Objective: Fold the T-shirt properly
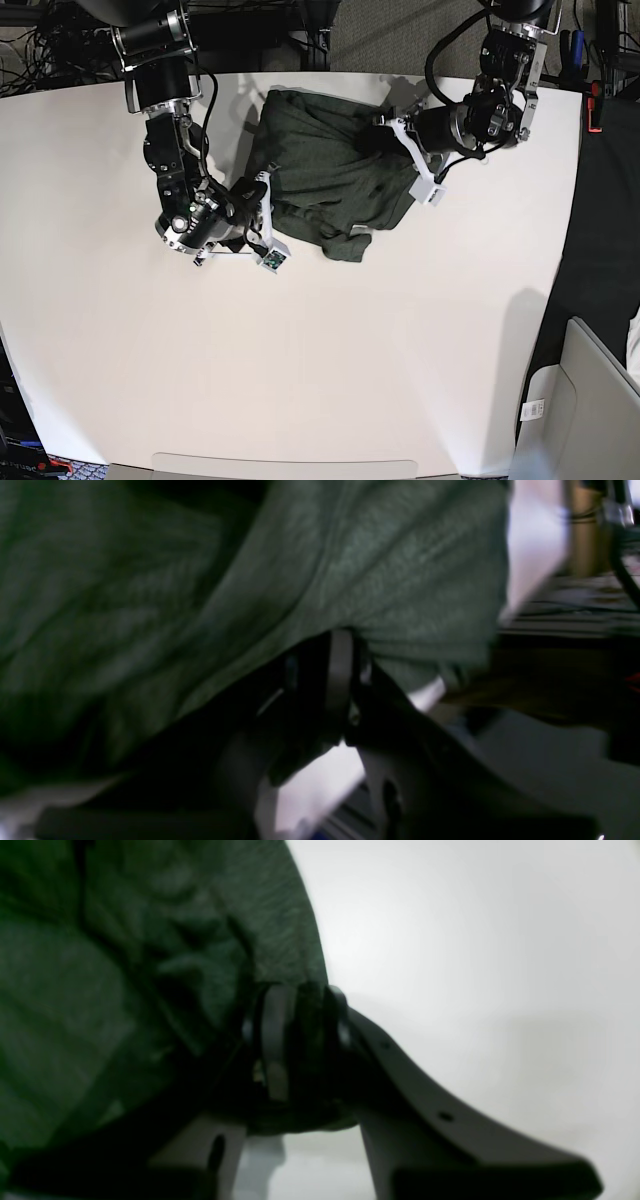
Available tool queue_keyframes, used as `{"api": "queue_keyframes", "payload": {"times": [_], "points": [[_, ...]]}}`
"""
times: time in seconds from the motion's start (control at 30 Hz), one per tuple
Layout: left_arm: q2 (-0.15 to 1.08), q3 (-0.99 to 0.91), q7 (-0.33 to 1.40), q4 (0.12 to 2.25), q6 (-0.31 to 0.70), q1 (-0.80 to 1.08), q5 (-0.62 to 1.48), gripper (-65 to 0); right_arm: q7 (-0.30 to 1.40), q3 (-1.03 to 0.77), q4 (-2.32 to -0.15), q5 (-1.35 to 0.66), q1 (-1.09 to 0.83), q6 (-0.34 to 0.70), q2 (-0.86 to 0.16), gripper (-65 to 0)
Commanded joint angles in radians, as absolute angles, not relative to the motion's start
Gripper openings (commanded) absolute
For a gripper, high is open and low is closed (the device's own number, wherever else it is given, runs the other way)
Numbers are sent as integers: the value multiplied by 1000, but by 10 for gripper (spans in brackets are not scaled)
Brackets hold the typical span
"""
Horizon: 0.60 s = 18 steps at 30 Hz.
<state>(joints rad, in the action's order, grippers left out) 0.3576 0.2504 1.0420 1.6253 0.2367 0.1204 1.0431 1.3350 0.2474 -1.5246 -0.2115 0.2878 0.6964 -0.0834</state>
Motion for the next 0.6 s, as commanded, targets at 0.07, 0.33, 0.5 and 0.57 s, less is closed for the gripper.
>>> {"api": "queue_keyframes", "payload": {"times": [0.07, 0.33, 0.5, 0.57], "points": [[367, 246, 1029, 1596, 236, 59, 989, -582, 1336, 245, -1590, -255, 272, 698, -120, -554], [364, 246, 1018, 1501, 237, -101, 940, -582, 1336, 243, -1722, -297, 166, 698, -193, -554], [340, 248, 1018, 1501, 237, -173, 940, -582, 1336, 243, -1776, -303, 120, 698, -203, -554], [335, 246, 1018, 1501, 237, -188, 940, -582, 1336, 243, -1794, -308, 111, 698, -203, -554]]}}
